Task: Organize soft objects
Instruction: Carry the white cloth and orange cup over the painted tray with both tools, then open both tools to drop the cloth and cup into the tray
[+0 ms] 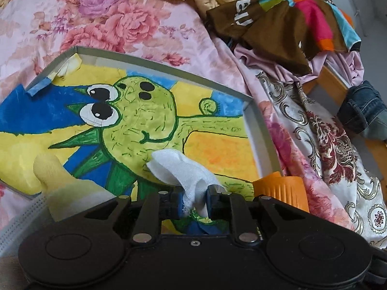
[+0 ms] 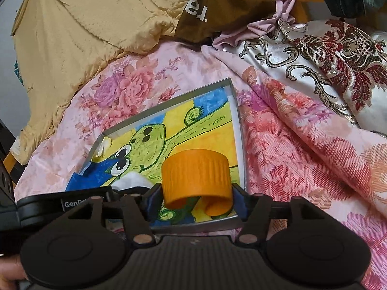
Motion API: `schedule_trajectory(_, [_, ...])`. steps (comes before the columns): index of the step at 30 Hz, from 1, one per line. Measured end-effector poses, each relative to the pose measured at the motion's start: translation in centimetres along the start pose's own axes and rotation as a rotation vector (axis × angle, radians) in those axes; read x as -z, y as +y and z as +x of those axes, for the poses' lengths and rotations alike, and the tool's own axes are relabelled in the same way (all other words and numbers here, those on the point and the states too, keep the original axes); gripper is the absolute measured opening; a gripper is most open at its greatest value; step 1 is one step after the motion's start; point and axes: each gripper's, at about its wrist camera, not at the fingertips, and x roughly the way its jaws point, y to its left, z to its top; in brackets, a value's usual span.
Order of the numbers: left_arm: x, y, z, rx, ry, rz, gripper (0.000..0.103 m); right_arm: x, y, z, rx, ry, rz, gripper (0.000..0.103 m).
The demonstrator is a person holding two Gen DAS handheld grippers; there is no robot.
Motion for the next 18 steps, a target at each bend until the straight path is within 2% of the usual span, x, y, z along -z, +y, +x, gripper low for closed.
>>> schedule_trajectory(7, [0.0,-0.1,-0.6,-0.009,-0.012,0.008,0.038,0.0,0.1,-0.3,-0.027,-0.008,0.000,0.081])
schedule_trajectory(11, [-0.2,0.0,-1.7,-0.019,-0.048,0.011,0.060,-0.1,0.3,-0.6,-0.050,-0.018,-0.004,0.090])
schedule_trajectory(14, [-0.7,0.2,-2.8,-0.042,-0.069,0.012,0.072,-0.1,0.4,-0.9,-0.065,-0.027,0.000,0.096])
schedule_trajectory(16, [-1.0,0.5,-3.7,-0.062,-0.090,0.003,0.078,-0.1,0.4,-1.0,-0.068,-0.036,0.001,0.099])
schedule_trajectory(18, [-1.2,1.0,-4.5,-0.068,-0.103,-0.017,0.078,-0.1,0.4,-1.1,-0.075,-0.041,0.001,0.100])
